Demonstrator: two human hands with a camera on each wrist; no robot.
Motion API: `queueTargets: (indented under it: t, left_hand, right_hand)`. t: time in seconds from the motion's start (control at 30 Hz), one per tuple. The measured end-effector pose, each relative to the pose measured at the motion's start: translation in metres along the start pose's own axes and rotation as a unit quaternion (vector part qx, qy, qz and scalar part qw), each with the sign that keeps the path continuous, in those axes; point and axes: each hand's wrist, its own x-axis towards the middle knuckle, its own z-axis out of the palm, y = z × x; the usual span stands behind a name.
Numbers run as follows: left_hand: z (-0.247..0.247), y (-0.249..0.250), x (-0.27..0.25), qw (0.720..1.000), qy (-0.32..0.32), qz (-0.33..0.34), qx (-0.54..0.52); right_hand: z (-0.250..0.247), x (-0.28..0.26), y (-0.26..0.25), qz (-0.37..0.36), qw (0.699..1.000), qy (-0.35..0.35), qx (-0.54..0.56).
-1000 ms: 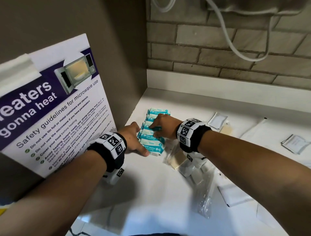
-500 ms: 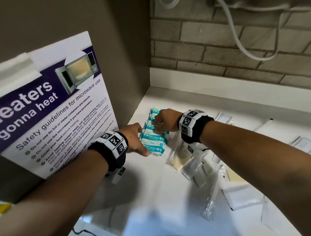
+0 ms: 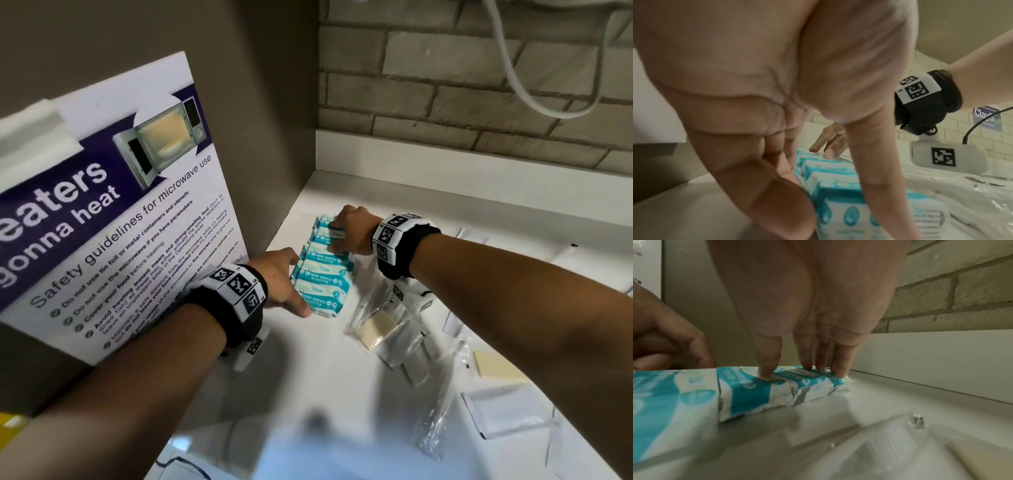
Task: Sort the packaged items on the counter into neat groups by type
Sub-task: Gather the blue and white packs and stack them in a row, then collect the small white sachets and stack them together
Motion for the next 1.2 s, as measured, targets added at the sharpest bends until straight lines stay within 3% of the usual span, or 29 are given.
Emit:
queueTargets:
  t: [0.47,0.7,0.97,1.07,1.2]
  left_hand:
    - [-0.001,0.004,-0.003,0.999,0.019,0.021,0.028]
    - [0.004,0.002,0.0,1.0,-0.003,0.015,0.021]
    - [-0.004,0.036,-0.014,0.977,0.051,0.024,0.205]
    - [0.002,0.076,-0.005,0.978,0.069,0.065,0.185]
    - [0.026,0.151,0.024,0.971,0.052,0.201,0.12]
  right_hand:
    - [-0.003,0.0,-0.004,-0.008,0.999,-0.019,-0.026]
    - [-0.001,-0.007,-0.002,-0.003,1.0,-0.031,0.002]
    - [-0.018,-0.064,0.032,0.01,0.99,0.009,0.139]
    - [-0.019,-0.111,0.062,0.044,0.984,0.015,0.172]
    - [-0.014,-0.189,0.102,0.112,0.983,0.018,0.142]
